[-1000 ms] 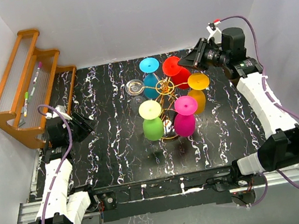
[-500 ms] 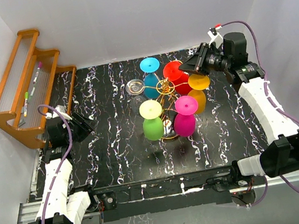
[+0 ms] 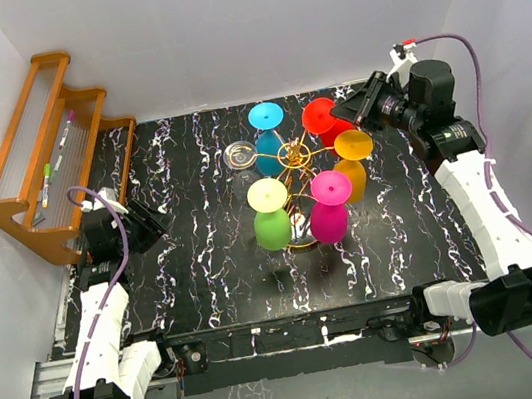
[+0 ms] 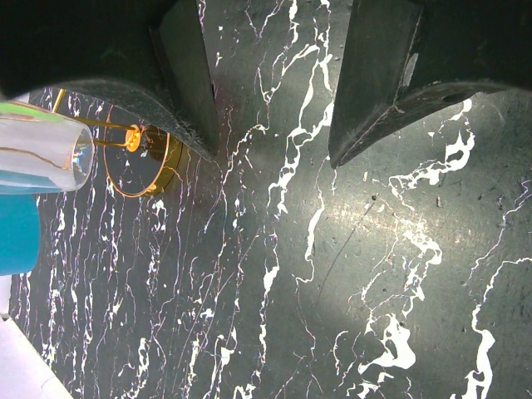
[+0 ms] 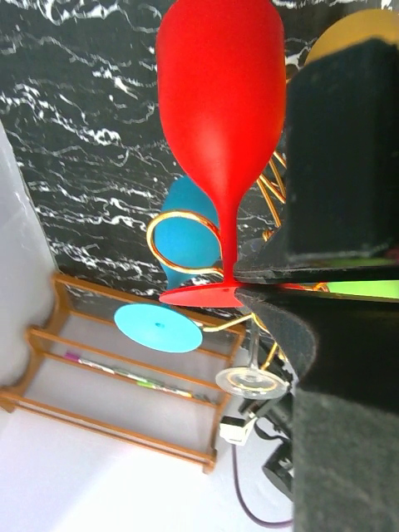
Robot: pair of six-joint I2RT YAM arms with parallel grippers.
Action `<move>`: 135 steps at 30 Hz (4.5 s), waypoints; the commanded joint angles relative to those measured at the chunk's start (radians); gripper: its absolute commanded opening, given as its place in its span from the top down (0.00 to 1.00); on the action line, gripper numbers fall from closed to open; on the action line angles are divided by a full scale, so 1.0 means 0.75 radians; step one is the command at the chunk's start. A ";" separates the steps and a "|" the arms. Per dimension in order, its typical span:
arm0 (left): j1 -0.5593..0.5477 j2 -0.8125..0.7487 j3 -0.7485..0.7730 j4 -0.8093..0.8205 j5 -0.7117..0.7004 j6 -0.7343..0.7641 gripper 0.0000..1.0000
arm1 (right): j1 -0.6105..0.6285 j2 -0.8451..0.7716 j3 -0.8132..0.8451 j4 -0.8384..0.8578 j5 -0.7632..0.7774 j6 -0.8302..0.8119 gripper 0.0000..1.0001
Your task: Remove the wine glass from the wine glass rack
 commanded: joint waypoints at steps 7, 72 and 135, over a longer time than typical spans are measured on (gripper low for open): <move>0.001 -0.022 0.045 -0.014 0.009 0.000 0.46 | -0.003 -0.008 0.125 0.058 0.272 -0.102 0.92; -0.082 -0.022 1.316 -1.186 0.300 -0.083 0.36 | 2.290 -0.016 -0.685 0.946 1.524 -2.571 0.92; -0.164 -0.031 0.996 -1.433 0.355 -0.008 0.30 | 2.543 0.258 -0.875 1.224 1.586 -2.900 0.92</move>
